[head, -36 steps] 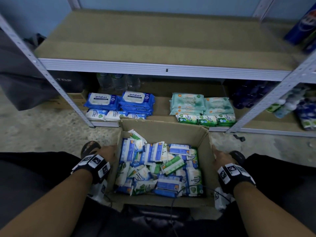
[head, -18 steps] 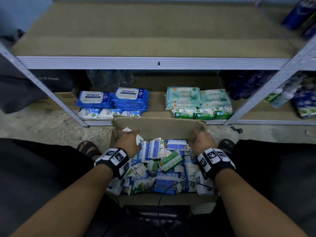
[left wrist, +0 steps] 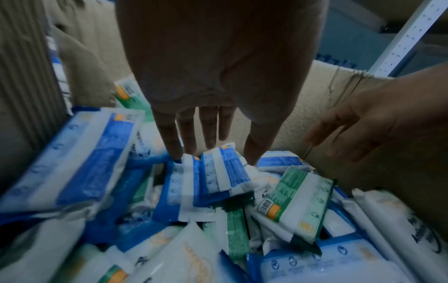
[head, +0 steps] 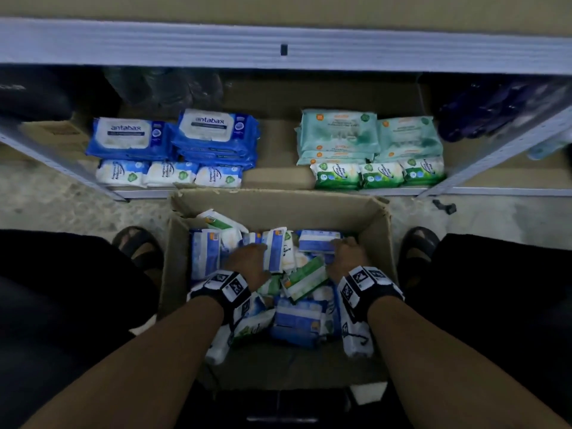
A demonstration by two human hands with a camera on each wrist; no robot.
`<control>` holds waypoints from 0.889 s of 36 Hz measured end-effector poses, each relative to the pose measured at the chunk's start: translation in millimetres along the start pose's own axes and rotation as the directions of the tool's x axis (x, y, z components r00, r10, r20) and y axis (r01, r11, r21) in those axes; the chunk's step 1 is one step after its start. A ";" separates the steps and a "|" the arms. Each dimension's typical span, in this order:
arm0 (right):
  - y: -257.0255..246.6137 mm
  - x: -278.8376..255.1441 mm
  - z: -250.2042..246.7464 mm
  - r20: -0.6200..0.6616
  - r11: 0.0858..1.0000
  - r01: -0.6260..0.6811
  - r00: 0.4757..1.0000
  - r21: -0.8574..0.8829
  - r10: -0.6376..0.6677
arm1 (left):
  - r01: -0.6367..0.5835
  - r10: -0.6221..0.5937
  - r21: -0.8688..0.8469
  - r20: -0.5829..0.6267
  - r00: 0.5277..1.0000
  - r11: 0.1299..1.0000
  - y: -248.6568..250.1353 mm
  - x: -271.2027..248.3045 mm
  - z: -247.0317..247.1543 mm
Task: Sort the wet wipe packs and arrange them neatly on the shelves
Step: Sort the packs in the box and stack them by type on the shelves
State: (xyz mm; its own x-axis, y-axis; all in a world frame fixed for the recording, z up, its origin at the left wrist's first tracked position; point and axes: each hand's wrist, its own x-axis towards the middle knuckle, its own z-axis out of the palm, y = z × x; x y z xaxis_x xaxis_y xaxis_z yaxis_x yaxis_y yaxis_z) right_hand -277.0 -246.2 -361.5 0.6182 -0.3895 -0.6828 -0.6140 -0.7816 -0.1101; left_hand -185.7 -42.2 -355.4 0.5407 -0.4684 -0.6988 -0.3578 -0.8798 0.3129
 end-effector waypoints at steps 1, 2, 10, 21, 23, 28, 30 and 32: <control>1.4 6.3 0.3 0.005 1.000 -0.001 1.000 -0.021 0.002 | -0.010 0.010 -0.022 0.003 1.000 1.000 1.2 6.2 1.2; 3.0 13.5 1.2 0.014 1.000 0.006 1.000 -0.031 -0.006 | -0.021 0.021 -0.041 -0.001 1.000 0.999 2.6 12.3 2.9; 3.9 49.4 14.7 0.093 0.998 0.060 0.994 -0.024 -0.058 | 0.037 -0.040 -0.142 -0.017 0.999 0.989 9.0 52.8 28.5; 0.7 76.5 18.9 0.040 0.997 0.009 0.999 -0.072 -0.006 | 0.226 -0.282 -0.260 -0.204 0.938 0.939 25.4 72.3 50.2; 3.0 77.1 21.4 0.073 0.998 0.039 0.997 -0.055 -0.035 | 0.248 -0.294 -0.241 -0.176 0.940 0.938 29.7 71.0 48.0; 5.0 72.5 20.9 0.098 1.000 -0.008 0.995 0.019 0.006 | 0.271 -0.303 -0.195 -0.158 0.940 0.943 26.4 75.3 48.5; 4.4 72.0 18.6 0.110 0.999 0.012 0.994 0.035 -0.016 | 0.252 -0.288 -0.248 -0.121 0.950 0.936 23.1 78.5 46.9; 2.7 73.0 15.2 0.154 0.999 0.038 0.987 -0.011 -0.036 | 0.237 -0.274 -0.280 -0.100 0.956 0.930 20.3 80.3 43.6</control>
State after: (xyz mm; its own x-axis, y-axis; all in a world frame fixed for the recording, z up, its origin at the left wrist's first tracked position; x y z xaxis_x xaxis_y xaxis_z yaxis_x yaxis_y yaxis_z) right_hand -240.9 -269.3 -422.6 0.5569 -0.2812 -0.7815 -0.5844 -0.8013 -0.1280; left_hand -182.7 -94.2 -433.2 0.6917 -0.2147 -0.6896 0.0089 -0.9522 0.3054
